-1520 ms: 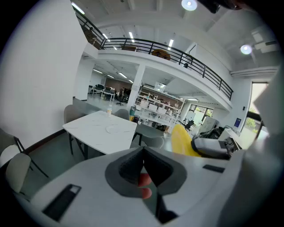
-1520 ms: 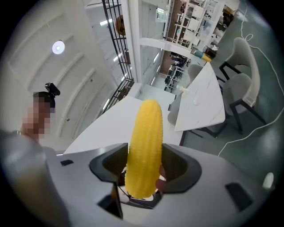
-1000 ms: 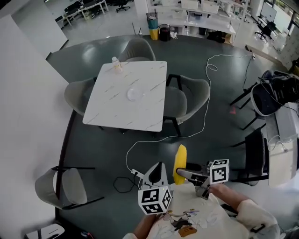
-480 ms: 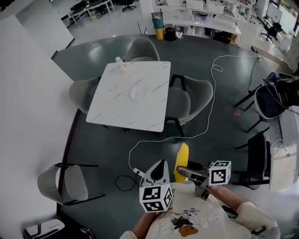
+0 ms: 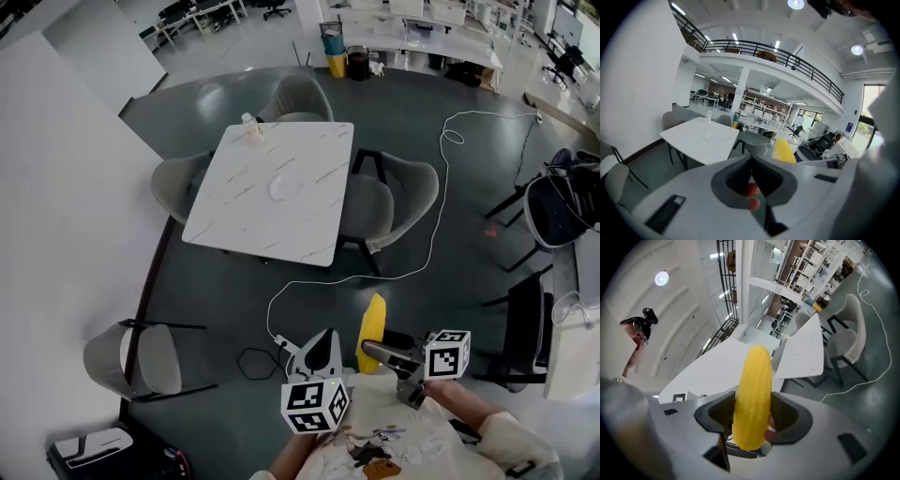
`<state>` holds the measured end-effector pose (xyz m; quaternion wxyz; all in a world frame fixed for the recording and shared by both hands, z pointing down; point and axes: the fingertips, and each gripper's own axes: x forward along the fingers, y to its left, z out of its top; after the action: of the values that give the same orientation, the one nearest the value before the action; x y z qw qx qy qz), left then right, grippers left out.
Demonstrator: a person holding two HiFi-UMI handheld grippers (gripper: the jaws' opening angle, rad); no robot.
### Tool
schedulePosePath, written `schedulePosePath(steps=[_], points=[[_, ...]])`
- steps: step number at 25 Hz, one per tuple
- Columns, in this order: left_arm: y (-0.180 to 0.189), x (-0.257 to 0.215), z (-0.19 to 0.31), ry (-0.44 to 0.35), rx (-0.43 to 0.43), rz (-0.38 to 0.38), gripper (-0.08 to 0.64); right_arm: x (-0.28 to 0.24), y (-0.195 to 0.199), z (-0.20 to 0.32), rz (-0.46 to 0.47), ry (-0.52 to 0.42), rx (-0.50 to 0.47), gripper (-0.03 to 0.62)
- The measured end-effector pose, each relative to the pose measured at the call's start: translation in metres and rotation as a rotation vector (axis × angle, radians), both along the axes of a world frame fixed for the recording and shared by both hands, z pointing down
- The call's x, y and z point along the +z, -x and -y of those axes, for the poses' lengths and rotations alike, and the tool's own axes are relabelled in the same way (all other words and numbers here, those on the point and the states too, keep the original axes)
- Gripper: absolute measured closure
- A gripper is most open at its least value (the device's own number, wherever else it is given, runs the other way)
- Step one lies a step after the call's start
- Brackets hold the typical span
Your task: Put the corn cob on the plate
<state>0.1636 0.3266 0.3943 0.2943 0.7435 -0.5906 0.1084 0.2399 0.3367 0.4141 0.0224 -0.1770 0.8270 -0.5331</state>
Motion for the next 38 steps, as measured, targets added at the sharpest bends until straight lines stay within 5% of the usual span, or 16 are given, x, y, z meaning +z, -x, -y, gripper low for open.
schedulePosePath(steps=[13,30,38], points=[[0.003,0.021,0.025,0.037,0.003,-0.034,0.549,0.018,0.008,0.031,-0.011,0.032,-0.018,0.354],[0.189,0.019,0.157,0.012,0.032,-0.120,0.549,0.004,0.185,0.159,-0.050,0.010,0.037,0.354],[0.242,0.023,0.188,0.016,0.065,-0.155,0.549,0.007,0.235,0.179,-0.078,0.024,0.054,0.354]])
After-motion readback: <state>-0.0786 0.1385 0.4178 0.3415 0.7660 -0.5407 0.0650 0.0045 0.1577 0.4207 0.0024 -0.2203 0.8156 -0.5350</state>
